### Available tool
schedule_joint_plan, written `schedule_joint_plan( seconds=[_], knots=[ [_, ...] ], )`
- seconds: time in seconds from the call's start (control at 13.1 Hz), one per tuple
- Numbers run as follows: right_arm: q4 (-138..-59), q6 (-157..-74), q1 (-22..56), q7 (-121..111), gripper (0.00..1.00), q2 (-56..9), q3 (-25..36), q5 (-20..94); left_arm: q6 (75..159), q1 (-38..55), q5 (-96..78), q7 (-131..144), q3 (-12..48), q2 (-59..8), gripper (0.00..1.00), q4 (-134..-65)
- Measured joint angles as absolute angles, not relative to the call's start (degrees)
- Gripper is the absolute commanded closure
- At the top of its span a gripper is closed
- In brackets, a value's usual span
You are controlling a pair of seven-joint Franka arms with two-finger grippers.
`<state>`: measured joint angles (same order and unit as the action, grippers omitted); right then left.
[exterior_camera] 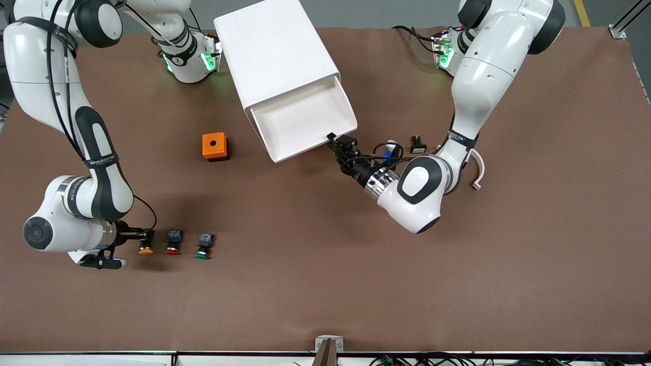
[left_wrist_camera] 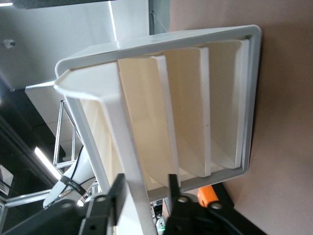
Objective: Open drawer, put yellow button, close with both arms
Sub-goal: 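Grasp the yellow button with the right gripper while the left gripper withdraws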
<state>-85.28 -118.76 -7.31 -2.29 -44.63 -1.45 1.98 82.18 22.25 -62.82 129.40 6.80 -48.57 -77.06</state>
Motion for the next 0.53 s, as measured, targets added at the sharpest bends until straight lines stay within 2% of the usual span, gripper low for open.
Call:
schedule_joint_plan(
  seconds=[0.3, 0.53],
  knots=[
    [-85.2, -118.8, -7.1, -2.5, 0.94, -44.6, -1.7, 2.0, 82.1, 22.0, -62.7, 113.4, 0.9, -48.0, 0.01, -75.2],
    [-84.5, -118.7, -6.9, -2.5, 0.95, -44.5, -1.9, 2.1, 82.0, 20.4, -62.2, 98.4, -4.2, -47.5, 0.01, -74.6]
  ],
)
